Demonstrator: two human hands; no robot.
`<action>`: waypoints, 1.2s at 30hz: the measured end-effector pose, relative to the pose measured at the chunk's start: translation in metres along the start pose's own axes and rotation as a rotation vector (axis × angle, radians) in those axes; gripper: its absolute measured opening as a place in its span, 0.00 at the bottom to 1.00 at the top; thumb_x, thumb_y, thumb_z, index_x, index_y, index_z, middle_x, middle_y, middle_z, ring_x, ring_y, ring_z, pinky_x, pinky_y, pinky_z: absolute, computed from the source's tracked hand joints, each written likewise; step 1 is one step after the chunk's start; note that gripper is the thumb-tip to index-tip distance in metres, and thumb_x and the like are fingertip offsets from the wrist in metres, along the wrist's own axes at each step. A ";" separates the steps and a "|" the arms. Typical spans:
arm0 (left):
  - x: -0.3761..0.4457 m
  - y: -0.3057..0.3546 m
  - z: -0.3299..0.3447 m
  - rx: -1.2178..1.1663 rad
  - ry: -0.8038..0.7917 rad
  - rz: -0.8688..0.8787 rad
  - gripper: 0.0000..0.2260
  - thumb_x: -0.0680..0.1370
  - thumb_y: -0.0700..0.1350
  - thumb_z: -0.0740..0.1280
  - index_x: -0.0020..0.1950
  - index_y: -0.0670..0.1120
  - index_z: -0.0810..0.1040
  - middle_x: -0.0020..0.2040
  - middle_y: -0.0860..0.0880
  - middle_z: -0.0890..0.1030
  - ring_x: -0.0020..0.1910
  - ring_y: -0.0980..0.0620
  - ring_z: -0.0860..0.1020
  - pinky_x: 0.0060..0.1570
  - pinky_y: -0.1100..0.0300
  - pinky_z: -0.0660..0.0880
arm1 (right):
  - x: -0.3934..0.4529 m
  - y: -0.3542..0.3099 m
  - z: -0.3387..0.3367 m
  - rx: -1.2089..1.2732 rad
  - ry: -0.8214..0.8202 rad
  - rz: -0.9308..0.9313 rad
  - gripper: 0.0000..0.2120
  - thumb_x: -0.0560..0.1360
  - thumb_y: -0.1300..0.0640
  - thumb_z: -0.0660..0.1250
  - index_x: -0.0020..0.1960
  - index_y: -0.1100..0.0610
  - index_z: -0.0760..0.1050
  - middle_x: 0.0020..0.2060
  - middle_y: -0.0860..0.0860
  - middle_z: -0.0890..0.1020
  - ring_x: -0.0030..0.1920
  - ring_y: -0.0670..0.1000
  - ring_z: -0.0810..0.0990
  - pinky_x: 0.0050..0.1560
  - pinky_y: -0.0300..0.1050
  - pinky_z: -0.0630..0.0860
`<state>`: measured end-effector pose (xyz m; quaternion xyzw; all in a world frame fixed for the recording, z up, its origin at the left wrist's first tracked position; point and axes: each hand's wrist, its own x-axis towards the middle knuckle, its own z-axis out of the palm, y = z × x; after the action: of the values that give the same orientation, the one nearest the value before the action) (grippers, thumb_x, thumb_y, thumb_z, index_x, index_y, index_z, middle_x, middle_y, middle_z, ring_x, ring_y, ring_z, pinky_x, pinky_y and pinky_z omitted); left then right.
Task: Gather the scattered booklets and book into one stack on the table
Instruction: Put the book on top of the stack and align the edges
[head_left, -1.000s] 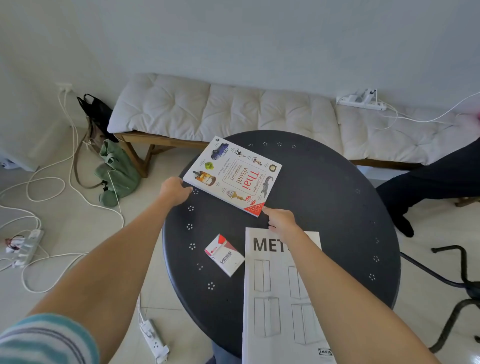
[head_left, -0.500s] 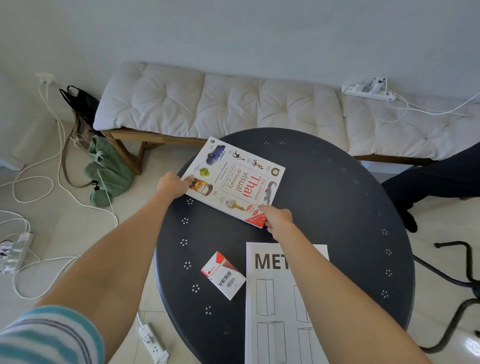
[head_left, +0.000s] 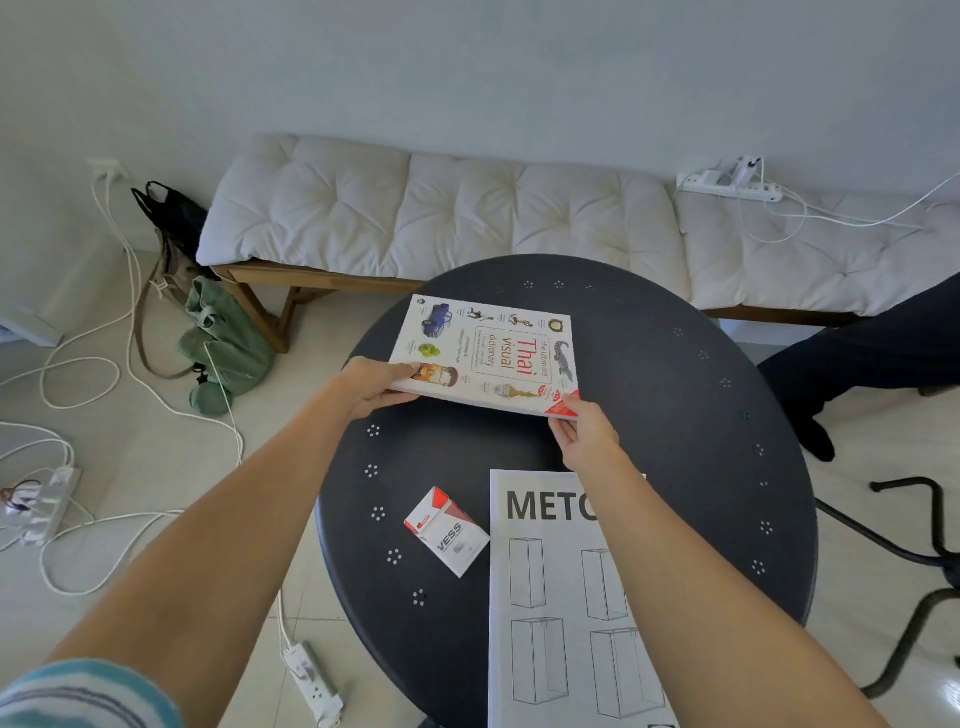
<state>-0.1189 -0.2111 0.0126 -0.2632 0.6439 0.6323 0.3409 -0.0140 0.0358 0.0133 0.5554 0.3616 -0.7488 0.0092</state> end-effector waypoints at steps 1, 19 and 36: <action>-0.009 -0.002 0.006 -0.007 -0.036 0.000 0.10 0.72 0.38 0.72 0.51 0.38 0.78 0.53 0.42 0.83 0.47 0.49 0.83 0.35 0.58 0.83 | -0.004 0.001 -0.003 0.040 -0.015 -0.009 0.10 0.72 0.63 0.72 0.52 0.61 0.77 0.49 0.56 0.85 0.48 0.51 0.85 0.50 0.43 0.82; -0.113 -0.112 0.079 -0.331 0.028 -0.033 0.11 0.74 0.32 0.69 0.56 0.34 0.75 0.54 0.38 0.81 0.47 0.44 0.81 0.46 0.54 0.78 | -0.054 0.026 -0.071 -0.117 -0.091 -0.106 0.17 0.77 0.68 0.63 0.65 0.60 0.72 0.57 0.57 0.82 0.42 0.51 0.82 0.30 0.45 0.78; -0.148 -0.171 0.073 0.354 -0.296 0.045 0.10 0.73 0.43 0.72 0.52 0.45 0.77 0.51 0.48 0.85 0.43 0.50 0.85 0.37 0.55 0.82 | -0.069 0.020 -0.192 -0.695 -0.217 -0.087 0.10 0.79 0.61 0.63 0.59 0.56 0.76 0.53 0.55 0.84 0.53 0.56 0.83 0.55 0.57 0.79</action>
<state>0.1142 -0.1623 0.0208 -0.0893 0.6935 0.5486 0.4583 0.1796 0.1000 0.0374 0.4204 0.6145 -0.6356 0.2040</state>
